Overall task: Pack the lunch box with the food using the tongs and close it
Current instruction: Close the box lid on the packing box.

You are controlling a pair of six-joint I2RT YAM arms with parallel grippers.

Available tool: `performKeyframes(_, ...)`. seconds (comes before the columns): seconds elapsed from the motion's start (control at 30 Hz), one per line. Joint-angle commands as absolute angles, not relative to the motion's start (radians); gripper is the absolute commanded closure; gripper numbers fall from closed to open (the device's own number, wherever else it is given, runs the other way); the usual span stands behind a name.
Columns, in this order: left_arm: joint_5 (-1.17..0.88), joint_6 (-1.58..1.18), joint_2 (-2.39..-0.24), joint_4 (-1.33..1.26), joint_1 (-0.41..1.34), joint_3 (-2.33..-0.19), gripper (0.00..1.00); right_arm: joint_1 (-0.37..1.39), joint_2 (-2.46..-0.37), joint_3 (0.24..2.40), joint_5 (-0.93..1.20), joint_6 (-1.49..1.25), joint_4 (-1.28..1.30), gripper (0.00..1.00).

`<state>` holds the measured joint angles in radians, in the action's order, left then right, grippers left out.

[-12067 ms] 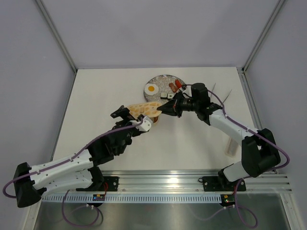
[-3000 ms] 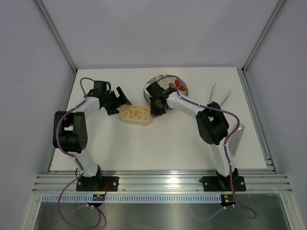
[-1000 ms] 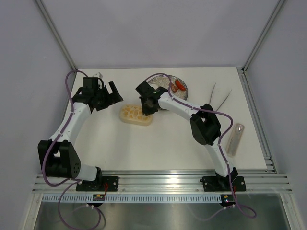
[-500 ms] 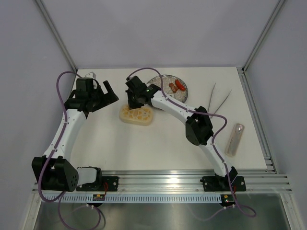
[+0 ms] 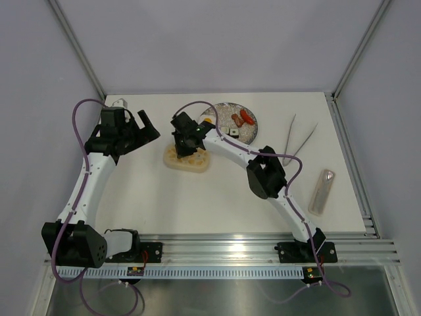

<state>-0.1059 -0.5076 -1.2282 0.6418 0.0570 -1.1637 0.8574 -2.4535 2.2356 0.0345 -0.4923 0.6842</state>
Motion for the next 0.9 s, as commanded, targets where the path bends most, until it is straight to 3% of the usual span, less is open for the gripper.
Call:
performKeyframes(0.0, -0.124, -0.52, -1.213, 0.601, 0.052, -1.178, 0.01, 0.867, -2.349, 2.233, 0.006, -0.459, 0.729, 0.99)
performKeyframes(0.3, -0.124, -0.505, -1.201, 0.606, 0.051, -1.161, 0.01, 0.853, -2.2, 2.174, -0.152, -0.422, 0.716, 0.97)
performKeyframes(0.63, -0.143, -0.506, -1.19, 0.6, 0.052, -1.144, 0.01, 0.836, -2.256, 1.968, -0.167, -0.469, 0.687, 0.92)
performKeyframes(0.87, -0.153, -0.514, -1.184, 0.589, 0.052, -1.127, 0.01, 0.836, -2.223, 1.974, -0.163, -0.46, 0.724, 0.91)
